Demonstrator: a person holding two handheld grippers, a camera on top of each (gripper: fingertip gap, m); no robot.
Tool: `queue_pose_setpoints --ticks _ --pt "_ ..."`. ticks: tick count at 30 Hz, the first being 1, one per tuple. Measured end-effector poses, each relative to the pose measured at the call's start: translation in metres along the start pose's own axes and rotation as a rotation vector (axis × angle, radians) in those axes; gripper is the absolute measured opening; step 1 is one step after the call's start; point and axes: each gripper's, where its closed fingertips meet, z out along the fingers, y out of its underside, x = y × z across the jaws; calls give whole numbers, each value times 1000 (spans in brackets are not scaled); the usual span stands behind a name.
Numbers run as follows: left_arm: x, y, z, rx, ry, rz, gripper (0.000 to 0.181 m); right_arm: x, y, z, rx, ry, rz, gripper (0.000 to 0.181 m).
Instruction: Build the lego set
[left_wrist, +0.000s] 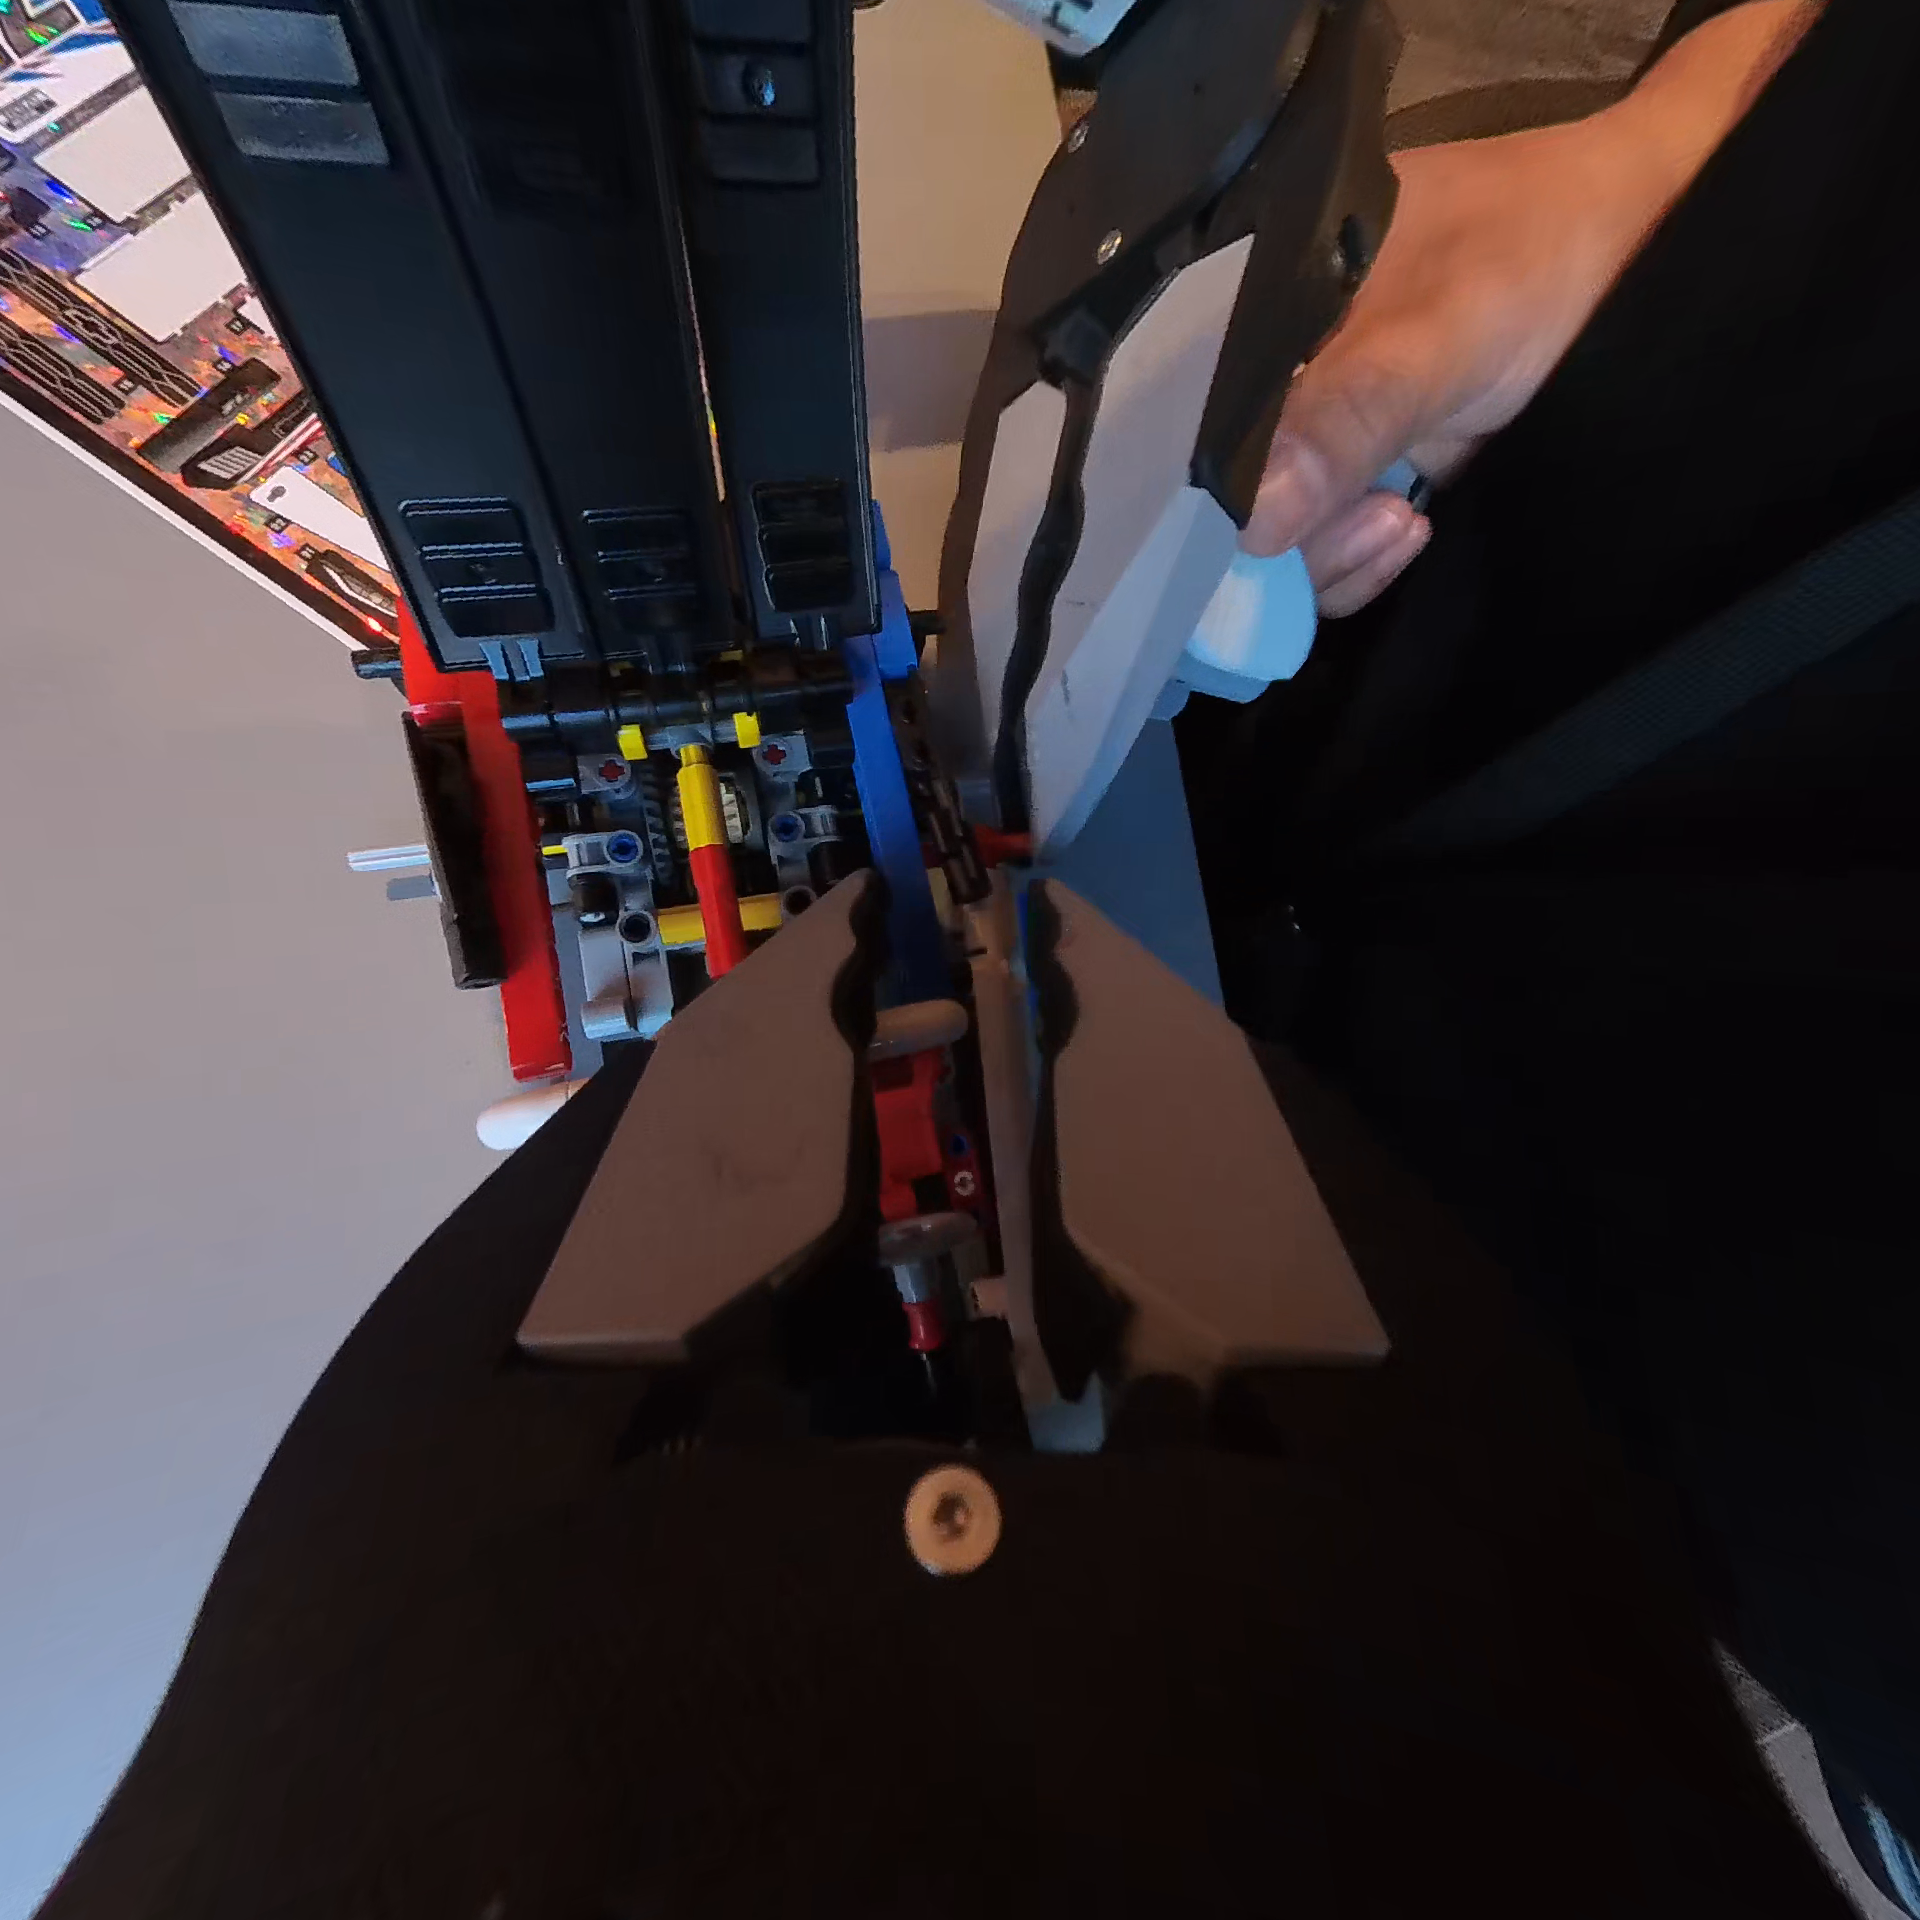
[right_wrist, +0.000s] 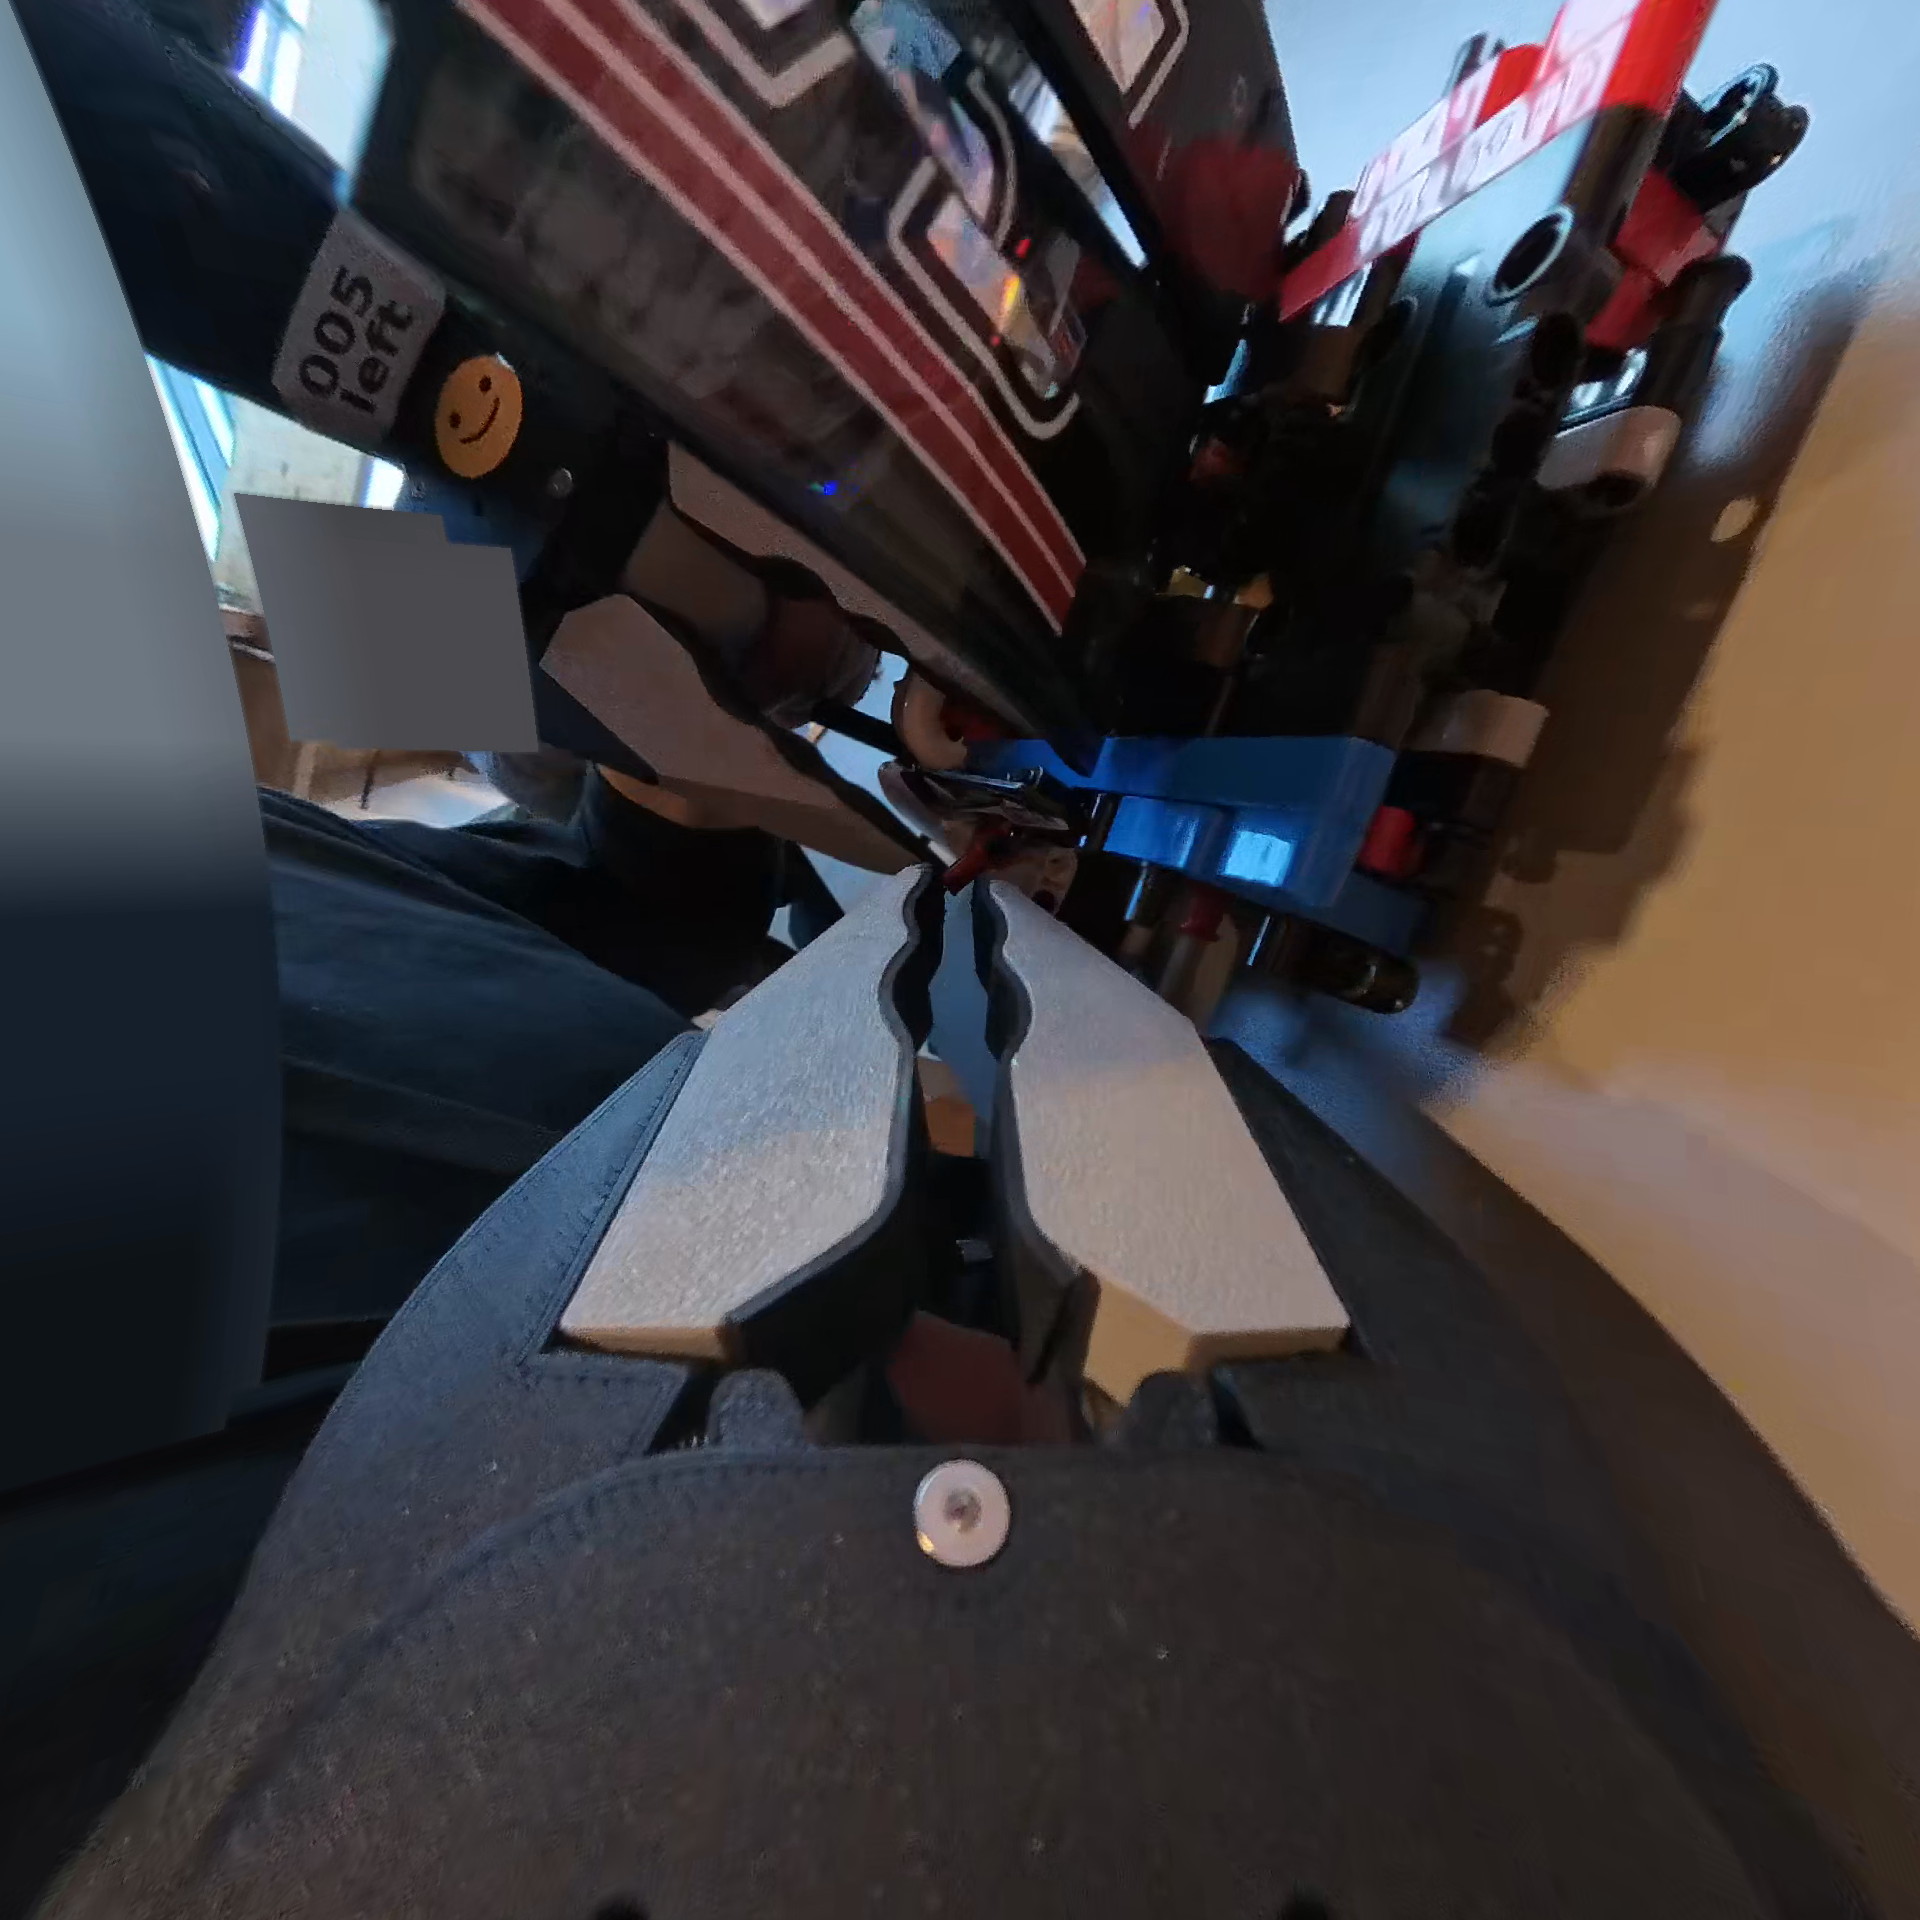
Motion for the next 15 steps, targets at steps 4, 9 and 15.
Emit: queue_pose_setpoints --ticks 4,9,15 --pt "-3 0 0 -2 -9 1 19 1 -1 0 40 37 -44 2" --pt "-8 -2 0 9 -30 -4 23 7 -5 -1 87 80 -56 1" --pt "-12 -3 -2 24 -13 -29 18 13 -3 0 73 57 24 0"
